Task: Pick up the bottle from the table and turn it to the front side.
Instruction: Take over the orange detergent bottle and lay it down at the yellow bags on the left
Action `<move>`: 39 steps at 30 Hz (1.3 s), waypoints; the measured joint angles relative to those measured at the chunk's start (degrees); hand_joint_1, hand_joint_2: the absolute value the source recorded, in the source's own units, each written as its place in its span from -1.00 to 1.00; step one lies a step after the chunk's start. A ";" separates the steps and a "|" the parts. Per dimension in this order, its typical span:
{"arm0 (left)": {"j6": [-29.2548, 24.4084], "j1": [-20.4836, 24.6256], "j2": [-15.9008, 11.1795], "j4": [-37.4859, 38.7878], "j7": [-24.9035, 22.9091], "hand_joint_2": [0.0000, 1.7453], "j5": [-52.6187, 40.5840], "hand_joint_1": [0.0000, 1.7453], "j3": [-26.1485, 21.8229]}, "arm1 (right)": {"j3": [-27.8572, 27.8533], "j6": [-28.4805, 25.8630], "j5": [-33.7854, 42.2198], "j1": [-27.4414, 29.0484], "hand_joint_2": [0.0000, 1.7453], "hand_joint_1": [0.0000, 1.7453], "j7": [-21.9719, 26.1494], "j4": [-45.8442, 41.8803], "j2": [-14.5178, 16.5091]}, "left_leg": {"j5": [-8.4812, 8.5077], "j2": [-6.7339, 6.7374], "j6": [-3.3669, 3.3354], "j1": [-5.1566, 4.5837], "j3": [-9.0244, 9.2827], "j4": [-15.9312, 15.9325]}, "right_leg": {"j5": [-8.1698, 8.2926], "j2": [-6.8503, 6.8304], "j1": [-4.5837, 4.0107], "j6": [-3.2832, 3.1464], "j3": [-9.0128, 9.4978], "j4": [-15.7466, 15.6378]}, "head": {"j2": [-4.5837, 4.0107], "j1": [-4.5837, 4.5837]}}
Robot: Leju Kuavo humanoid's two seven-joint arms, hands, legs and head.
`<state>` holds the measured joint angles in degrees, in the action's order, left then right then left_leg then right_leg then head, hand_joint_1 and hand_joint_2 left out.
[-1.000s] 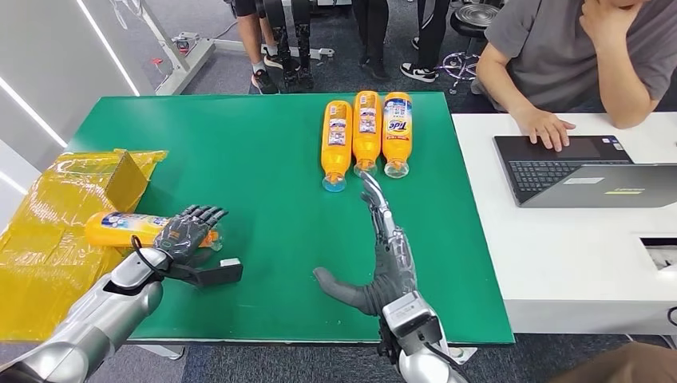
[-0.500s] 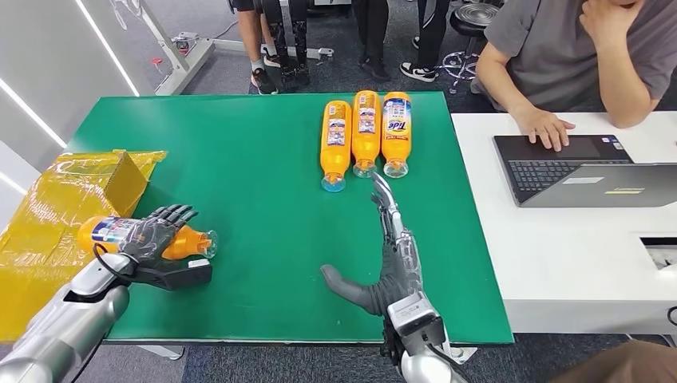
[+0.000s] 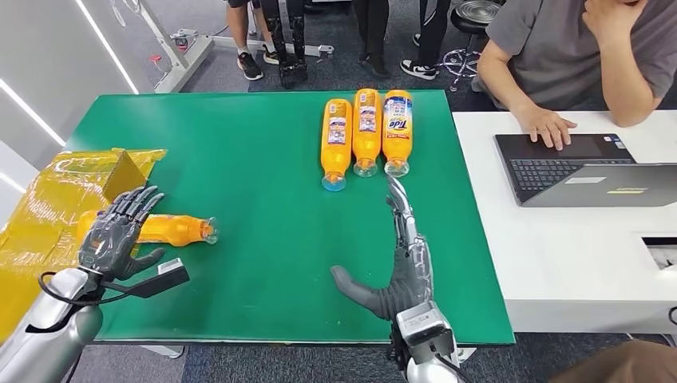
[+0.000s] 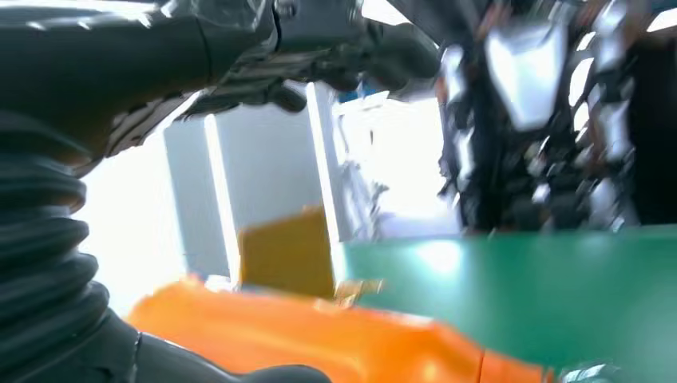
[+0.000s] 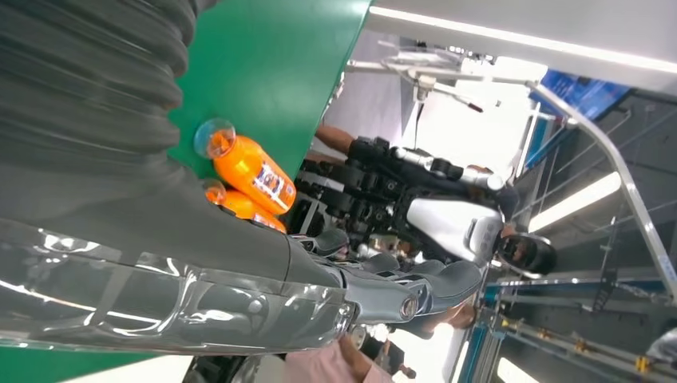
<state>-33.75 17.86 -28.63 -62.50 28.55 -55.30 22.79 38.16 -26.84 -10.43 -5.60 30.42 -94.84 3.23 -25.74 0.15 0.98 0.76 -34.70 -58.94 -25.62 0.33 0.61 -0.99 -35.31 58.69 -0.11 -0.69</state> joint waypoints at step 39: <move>5.13 -11.02 27.36 -32.05 11.57 1.00 67.42 -1.00 -1.71 | -1.11 3.22 5.47 2.33 1.00 -1.00 -0.71 -0.38 -0.91 | -0.13 -0.10 -0.22 -0.12 -0.07 -0.09 | 0.04 -0.13 0.14 0.08 0.06 -0.10 | 0.00 0.00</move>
<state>-28.63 6.84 -1.27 -94.54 40.11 12.13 21.08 37.05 -23.62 -4.96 -3.27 29.72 -95.21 2.33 -25.87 0.05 0.77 0.65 -34.77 -59.02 -25.58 0.20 0.75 -0.91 -35.25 58.58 -0.11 -0.69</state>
